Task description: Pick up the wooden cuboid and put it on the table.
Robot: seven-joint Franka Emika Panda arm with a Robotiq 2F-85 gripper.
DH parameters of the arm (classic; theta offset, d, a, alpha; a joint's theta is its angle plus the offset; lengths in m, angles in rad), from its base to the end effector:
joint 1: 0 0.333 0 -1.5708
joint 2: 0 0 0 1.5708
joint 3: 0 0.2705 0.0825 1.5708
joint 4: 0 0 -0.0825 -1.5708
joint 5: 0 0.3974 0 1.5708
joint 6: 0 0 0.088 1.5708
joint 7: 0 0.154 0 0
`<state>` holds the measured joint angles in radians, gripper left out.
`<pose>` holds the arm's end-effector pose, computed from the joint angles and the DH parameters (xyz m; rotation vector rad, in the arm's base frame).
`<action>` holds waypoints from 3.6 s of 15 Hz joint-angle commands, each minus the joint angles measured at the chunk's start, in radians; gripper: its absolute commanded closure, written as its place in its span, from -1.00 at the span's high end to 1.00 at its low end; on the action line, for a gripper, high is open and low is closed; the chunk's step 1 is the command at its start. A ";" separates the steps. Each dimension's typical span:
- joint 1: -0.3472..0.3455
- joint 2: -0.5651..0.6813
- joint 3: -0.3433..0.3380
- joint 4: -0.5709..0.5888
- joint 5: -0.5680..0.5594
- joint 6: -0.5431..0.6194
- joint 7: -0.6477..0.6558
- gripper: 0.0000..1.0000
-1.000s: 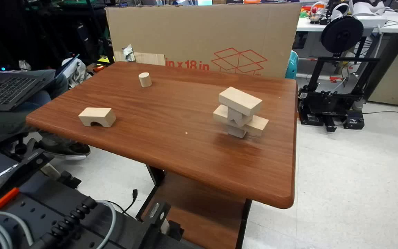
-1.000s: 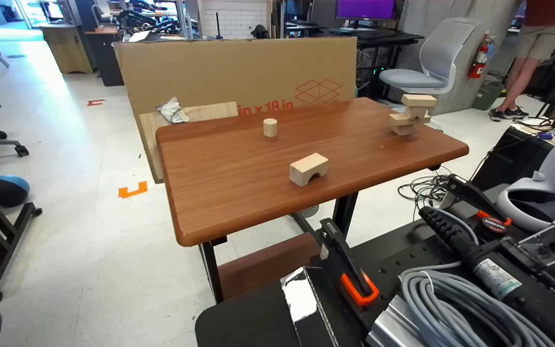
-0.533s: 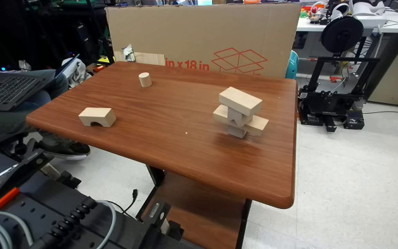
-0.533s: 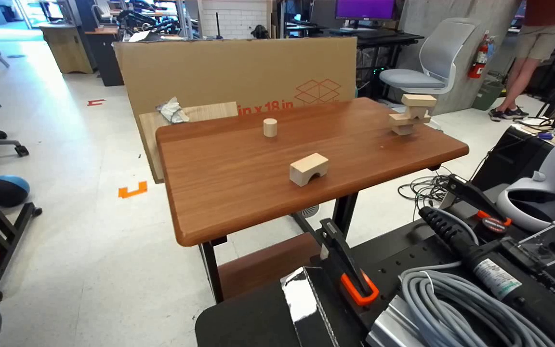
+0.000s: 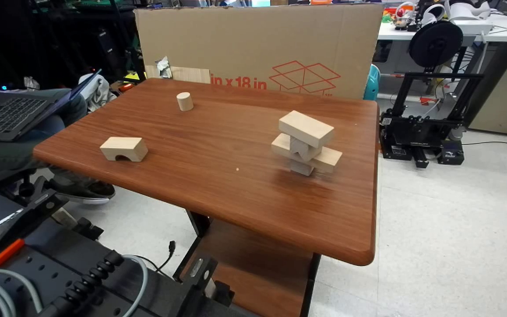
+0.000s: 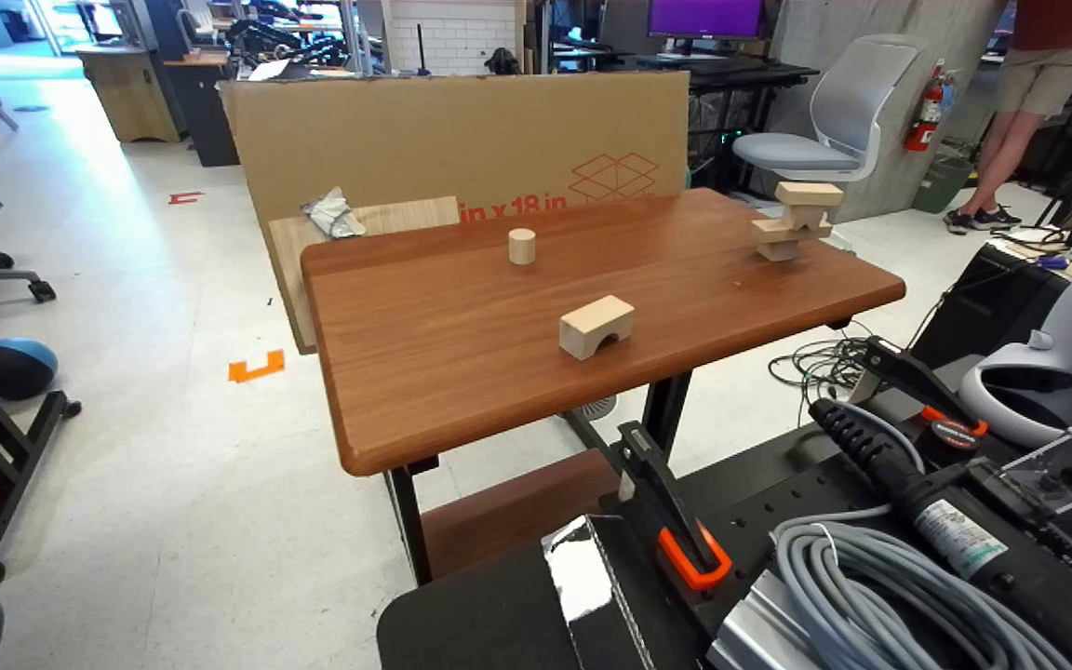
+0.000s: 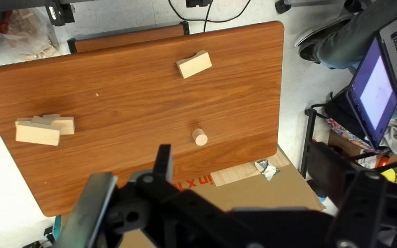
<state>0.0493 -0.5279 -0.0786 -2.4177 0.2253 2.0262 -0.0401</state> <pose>0.4475 0.0103 0.4239 -2.8889 0.0970 -0.2038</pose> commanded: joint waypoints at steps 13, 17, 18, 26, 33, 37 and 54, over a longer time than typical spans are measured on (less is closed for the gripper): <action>-0.151 0.387 -0.086 0.075 0.004 0.254 -0.030 1.00; -0.158 0.506 -0.079 0.087 0.001 0.361 -0.021 1.00; -0.161 0.528 -0.077 0.092 -0.014 0.371 -0.008 1.00; -0.182 0.645 -0.084 0.125 -0.054 0.424 0.017 1.00; -0.200 0.714 -0.112 0.166 -0.213 0.419 0.125 1.00; -0.209 0.758 -0.110 0.199 -0.204 0.403 0.108 1.00; -0.184 0.889 -0.108 0.267 -0.249 0.413 0.137 0.50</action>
<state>-0.1414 0.3354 -0.1864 -2.1813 0.0082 2.4363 0.0770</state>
